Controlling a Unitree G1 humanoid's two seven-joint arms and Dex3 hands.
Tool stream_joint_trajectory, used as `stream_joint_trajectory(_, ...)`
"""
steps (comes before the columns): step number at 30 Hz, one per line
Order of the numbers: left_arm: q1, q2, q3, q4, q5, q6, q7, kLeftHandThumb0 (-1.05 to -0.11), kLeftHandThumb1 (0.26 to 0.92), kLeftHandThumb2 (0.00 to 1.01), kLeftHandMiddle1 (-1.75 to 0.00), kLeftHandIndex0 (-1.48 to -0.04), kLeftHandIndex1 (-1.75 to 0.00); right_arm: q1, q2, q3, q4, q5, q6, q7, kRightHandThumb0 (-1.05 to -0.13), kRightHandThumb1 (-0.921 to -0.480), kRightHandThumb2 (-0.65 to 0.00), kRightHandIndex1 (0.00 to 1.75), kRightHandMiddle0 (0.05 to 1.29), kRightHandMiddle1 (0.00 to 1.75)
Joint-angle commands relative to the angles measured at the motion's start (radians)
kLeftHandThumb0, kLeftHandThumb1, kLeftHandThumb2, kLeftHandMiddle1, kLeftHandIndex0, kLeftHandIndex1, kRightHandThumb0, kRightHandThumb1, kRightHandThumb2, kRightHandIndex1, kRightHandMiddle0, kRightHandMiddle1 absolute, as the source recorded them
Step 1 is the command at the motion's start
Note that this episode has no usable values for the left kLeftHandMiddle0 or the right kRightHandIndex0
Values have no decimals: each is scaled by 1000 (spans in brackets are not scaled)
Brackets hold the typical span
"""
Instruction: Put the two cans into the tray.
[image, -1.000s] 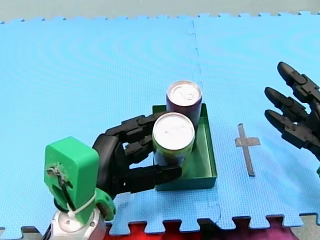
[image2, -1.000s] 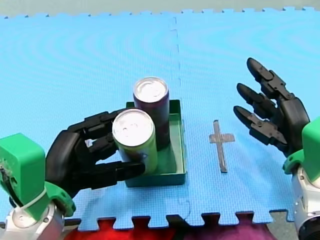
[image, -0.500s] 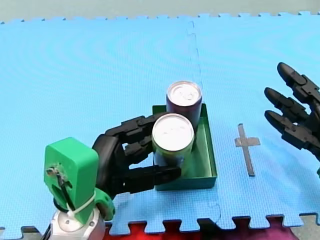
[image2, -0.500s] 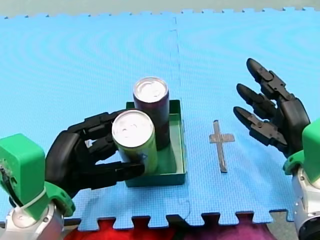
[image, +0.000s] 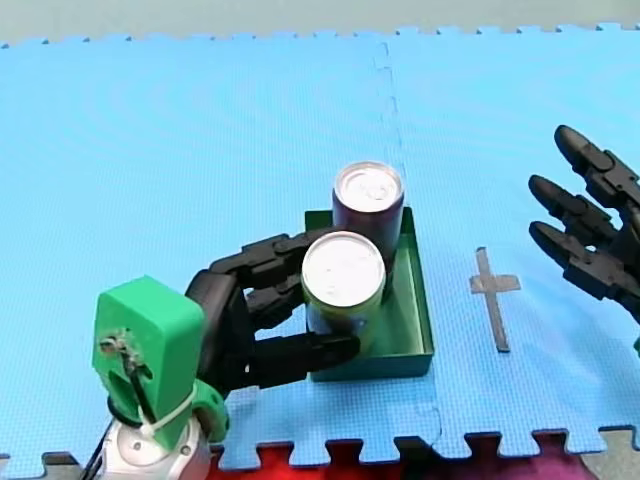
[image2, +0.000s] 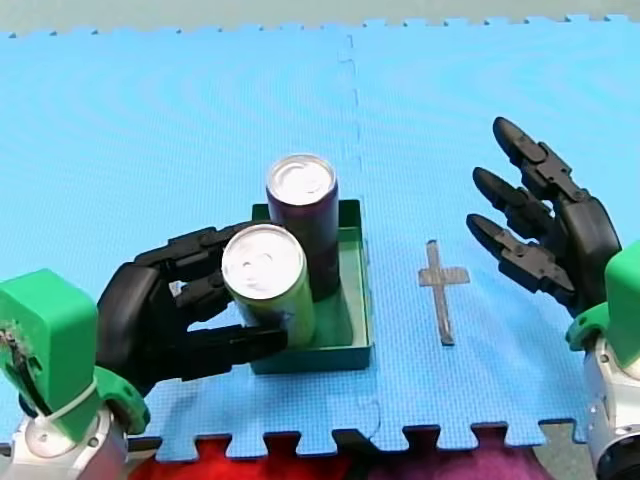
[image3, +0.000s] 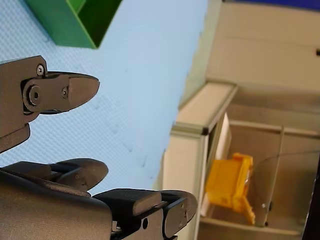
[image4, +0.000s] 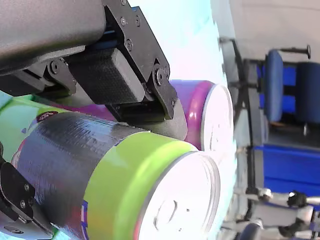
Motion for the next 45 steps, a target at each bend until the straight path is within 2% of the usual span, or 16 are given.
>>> stream_joint_trajectory(1, -3, 8, -10, -16, 27, 2, 19, -361, 759, 1, 0, -1271, 0, 3, 0, -2, -2, 3, -6, -2, -1048, -921, -257, 3, 310, 1)
stream_joint_trajectory(10, 6, 5, -37, -34, 104, 20, 80, -360, 761, 1, 0, -1270, 0, 15, 1, 3, -22, 2, -1, -4, -1048, -921, -259, 1, 306, 0)
stream_joint_trajectory(17, 13, -1, -56, -66, 155, 62, 119, -358, 762, 1, 0, -1270, 0, 19, 0, 6, -26, 2, 3, 0, -1048, -921, -260, 0, 300, 0)
stream_joint_trajectory(29, 23, 2, -63, -85, 166, 76, 121, -357, 765, 1, 0, -1273, -1, 11, 0, 0, 5, 8, 0, 11, -1048, -921, -258, 0, 288, 0)
stream_joint_trajectory(38, 21, 6, -60, -96, 158, 92, 109, -357, 766, 0, -1, -1274, 0, 6, 4, -6, 13, 17, 6, 24, -1048, -921, -252, 0, 286, 0)
stream_joint_trajectory(45, 12, 11, -53, -104, 144, 126, 93, -359, 768, 1, 0, -1272, 0, 4, 4, -8, 18, 17, 7, 25, -1048, -921, -242, 0, 285, 0)
